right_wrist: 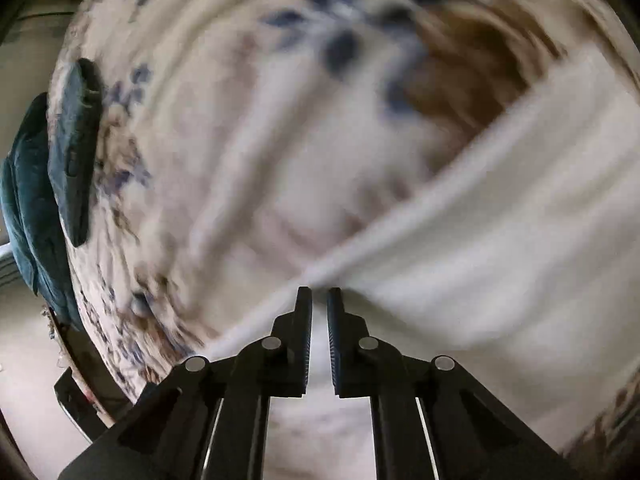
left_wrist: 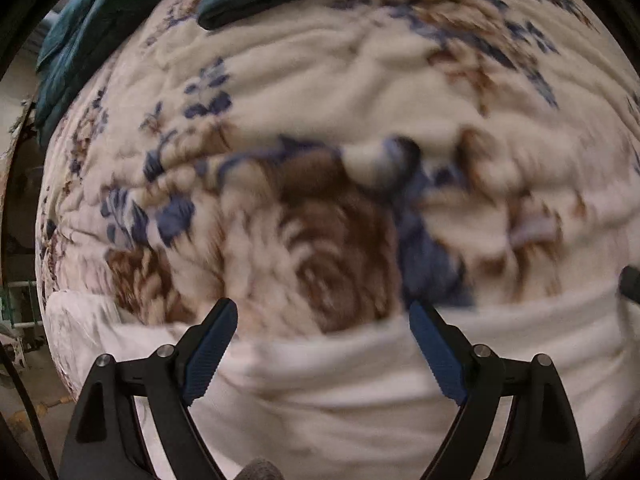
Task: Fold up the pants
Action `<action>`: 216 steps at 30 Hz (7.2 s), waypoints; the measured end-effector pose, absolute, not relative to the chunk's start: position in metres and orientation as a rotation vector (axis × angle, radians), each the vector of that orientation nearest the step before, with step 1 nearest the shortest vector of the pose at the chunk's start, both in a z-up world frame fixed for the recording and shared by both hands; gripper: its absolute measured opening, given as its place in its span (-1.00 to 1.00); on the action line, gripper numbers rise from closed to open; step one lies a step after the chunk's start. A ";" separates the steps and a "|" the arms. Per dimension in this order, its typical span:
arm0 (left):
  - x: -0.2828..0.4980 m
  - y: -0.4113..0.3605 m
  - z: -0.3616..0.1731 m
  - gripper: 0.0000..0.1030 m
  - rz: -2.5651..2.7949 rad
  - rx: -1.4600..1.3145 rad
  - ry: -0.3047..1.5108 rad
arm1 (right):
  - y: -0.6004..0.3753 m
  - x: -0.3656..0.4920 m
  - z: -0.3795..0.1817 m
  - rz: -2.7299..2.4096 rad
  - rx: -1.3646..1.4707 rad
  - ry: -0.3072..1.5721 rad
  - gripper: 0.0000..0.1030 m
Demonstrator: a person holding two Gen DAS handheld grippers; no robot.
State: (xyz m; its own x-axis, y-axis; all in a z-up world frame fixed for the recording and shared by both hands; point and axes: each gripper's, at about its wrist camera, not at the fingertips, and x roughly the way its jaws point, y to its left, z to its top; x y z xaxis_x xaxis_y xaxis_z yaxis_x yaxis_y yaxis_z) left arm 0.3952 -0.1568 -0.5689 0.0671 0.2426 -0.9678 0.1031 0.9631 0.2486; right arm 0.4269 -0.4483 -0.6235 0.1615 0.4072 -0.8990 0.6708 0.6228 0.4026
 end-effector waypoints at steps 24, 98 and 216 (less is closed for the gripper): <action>0.318 -0.172 -0.524 0.71 -0.025 0.245 1.459 | -0.573 0.305 -0.578 -0.334 0.771 1.551 -0.85; 0.270 -0.131 -0.540 0.71 0.112 0.113 1.517 | -0.410 0.429 -0.594 0.450 0.396 1.739 -0.97; 0.339 -0.144 -0.555 0.74 0.051 0.201 1.452 | -0.601 0.379 -0.602 -0.345 0.631 1.474 -0.73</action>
State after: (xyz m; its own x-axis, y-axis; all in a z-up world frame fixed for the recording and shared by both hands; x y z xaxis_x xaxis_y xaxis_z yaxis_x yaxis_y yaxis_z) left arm 0.3386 -0.1436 -0.5553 0.1203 0.1564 -0.9803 0.0867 0.9821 0.1673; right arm 0.3788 -0.6006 -0.6016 0.0895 0.1596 -0.9831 0.5792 0.7946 0.1817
